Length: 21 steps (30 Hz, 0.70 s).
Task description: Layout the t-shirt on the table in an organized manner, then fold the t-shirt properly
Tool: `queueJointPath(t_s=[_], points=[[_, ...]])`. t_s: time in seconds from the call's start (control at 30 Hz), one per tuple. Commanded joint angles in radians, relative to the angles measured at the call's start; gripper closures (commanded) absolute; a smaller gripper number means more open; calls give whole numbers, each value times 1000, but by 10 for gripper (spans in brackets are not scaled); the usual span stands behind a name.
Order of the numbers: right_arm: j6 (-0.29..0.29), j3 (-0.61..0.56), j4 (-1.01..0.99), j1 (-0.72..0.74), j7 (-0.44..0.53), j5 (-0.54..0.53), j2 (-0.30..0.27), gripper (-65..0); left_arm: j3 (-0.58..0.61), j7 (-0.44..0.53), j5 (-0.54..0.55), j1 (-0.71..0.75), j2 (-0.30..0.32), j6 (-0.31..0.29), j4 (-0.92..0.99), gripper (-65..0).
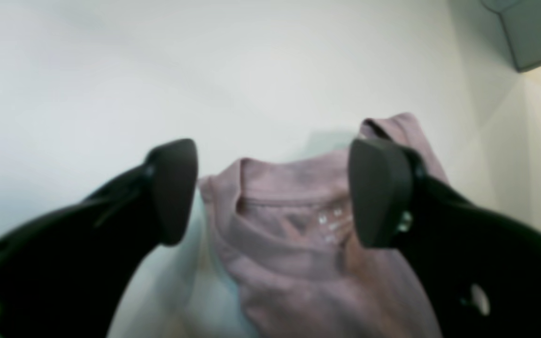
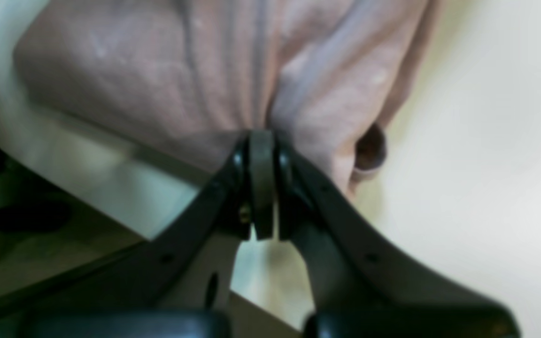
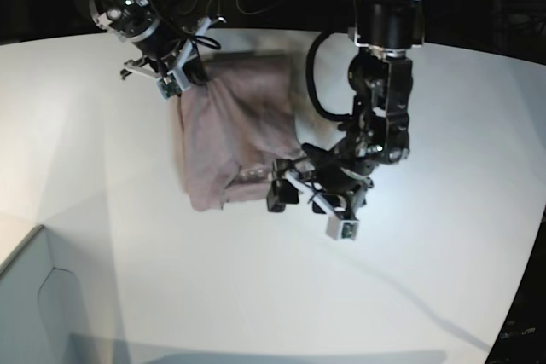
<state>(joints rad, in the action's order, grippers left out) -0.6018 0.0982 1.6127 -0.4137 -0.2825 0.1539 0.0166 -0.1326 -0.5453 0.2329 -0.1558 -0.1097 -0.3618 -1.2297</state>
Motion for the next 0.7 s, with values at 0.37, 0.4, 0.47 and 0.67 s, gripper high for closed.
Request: queueJointPath(t_s=[0.37,0.4,0.47,0.67], points=[[-5,131,191,-54,24,-17,4,0,-243,24,308,339,216,4,-402,-426],[-5,153,186,-54,24,-17,4,0,-292,24,336,381,230,4,-410,-415],[-5,196,185,-58,24,-18,12,0,-375,24,379,444,252,4,-416,-383],[-5,274,186,-119,24,-18,50,0,-536,24,403,605,262,-1,-416,-165]])
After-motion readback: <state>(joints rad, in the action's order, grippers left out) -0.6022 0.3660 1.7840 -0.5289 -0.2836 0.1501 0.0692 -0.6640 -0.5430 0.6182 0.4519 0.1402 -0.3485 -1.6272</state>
